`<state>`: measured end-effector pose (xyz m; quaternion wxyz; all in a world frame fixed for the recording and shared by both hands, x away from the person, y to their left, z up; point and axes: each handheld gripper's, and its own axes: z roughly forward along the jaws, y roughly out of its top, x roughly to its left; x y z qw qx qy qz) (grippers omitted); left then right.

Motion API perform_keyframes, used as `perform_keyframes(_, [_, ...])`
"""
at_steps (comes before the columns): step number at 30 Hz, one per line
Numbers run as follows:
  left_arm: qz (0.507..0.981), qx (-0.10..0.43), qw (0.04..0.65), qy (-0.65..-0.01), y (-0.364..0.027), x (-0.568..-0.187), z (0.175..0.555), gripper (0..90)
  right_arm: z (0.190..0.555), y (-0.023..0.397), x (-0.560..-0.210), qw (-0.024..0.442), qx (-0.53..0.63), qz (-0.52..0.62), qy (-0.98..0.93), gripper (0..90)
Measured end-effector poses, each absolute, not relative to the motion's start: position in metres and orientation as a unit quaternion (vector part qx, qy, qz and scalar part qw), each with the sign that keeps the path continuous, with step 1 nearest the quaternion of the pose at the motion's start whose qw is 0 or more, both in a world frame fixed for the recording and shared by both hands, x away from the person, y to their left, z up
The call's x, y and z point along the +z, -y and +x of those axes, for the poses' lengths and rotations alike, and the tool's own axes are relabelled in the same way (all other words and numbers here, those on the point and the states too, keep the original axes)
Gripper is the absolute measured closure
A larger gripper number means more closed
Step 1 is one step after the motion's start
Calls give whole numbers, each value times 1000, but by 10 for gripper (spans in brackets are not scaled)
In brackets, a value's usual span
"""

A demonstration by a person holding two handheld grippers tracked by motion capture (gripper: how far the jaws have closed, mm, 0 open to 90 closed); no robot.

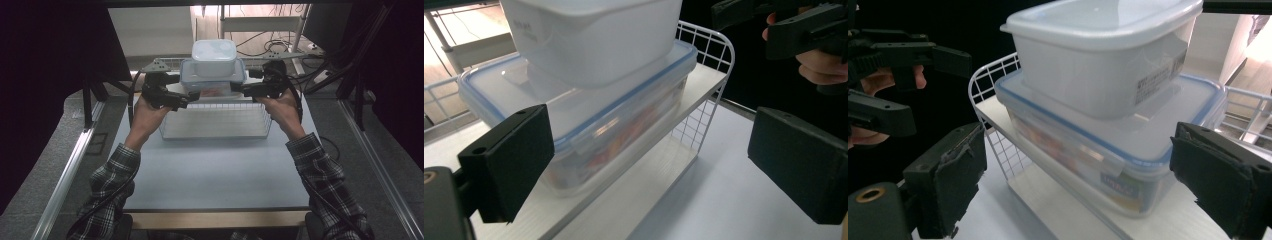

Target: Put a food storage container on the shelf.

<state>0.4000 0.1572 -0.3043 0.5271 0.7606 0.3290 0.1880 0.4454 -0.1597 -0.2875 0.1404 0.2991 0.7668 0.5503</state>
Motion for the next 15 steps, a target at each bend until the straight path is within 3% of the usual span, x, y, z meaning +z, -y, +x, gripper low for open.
perform_keyframes(15, [772, 179, 524, -311, -158, -329, 376, 41, 424, 167, -308, 135, 544, 283, -778, 62])
